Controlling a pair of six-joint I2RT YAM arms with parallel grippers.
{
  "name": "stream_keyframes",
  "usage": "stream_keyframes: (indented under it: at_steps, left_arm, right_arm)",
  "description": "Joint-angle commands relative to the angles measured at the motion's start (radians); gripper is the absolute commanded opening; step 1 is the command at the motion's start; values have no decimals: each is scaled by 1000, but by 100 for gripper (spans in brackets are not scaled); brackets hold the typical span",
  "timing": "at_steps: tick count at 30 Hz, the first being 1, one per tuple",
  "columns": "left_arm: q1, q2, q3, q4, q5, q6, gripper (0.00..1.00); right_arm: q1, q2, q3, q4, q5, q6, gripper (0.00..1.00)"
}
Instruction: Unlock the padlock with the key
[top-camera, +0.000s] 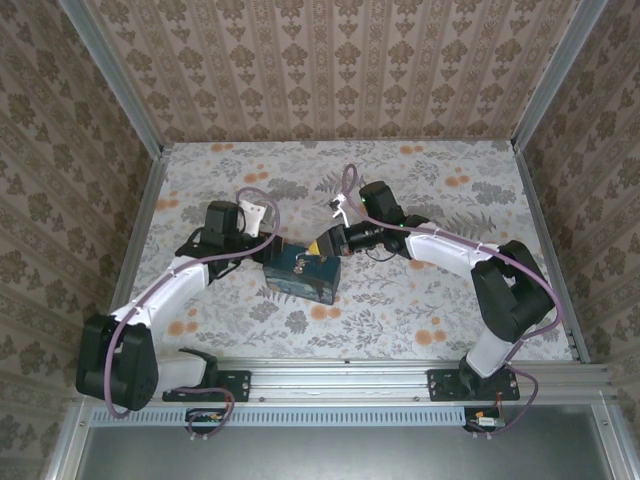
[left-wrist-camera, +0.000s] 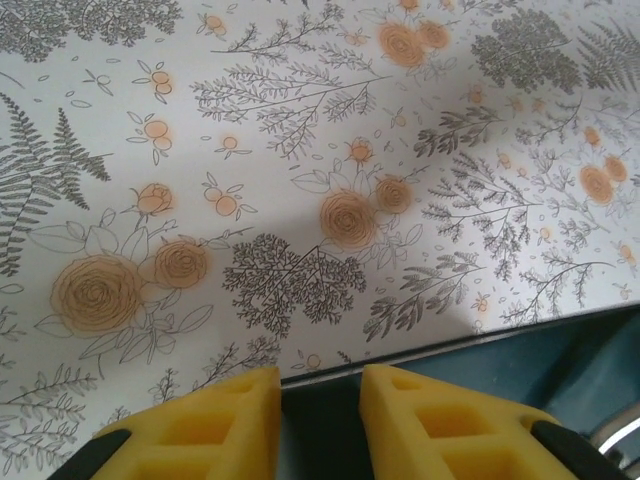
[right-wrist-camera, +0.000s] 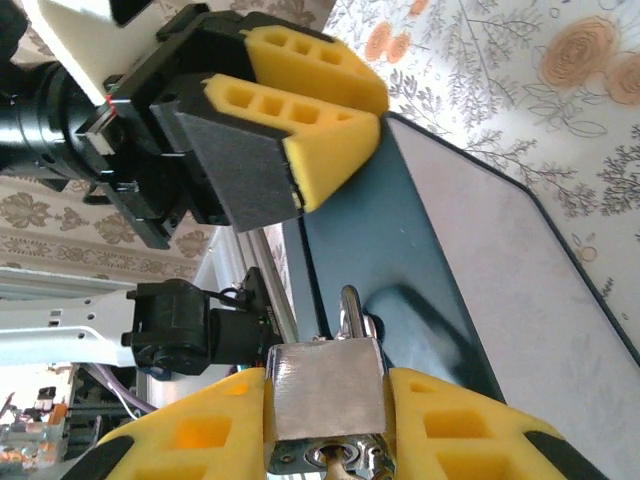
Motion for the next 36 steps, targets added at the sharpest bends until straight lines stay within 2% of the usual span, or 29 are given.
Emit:
stream_keyframes:
  at_steps: [1, 5, 12, 17, 20, 30, 36]
  left_arm:
    - [-5, 28, -7, -22, 75, -34, 30]
    - [-5, 34, -9, -27, 55, -72, 27]
    - [-10, 24, 5, -71, 15, -119, 24]
    - [-16, 27, 24, -108, -31, -154, 24]
    - [-26, 39, 40, -132, -39, -179, 26]
    - [-28, 88, 92, -203, -14, -207, 27]
    - [-29, 110, 94, -189, 18, -223, 25]
  right_arm:
    - [19, -22, 8, 88, -18, 29, 26]
    - [36, -17, 8, 59, -30, -3, 26]
    - [57, -43, -4, -115, 9, -169, 25]
    - [75, -77, -64, -3, -8, -125, 24]
    - [107, -119, -87, 39, 7, -168, 25]
    - [182, -126, -74, 3, 105, -301, 24]
    - [199, -106, -74, -14, 131, -354, 24]
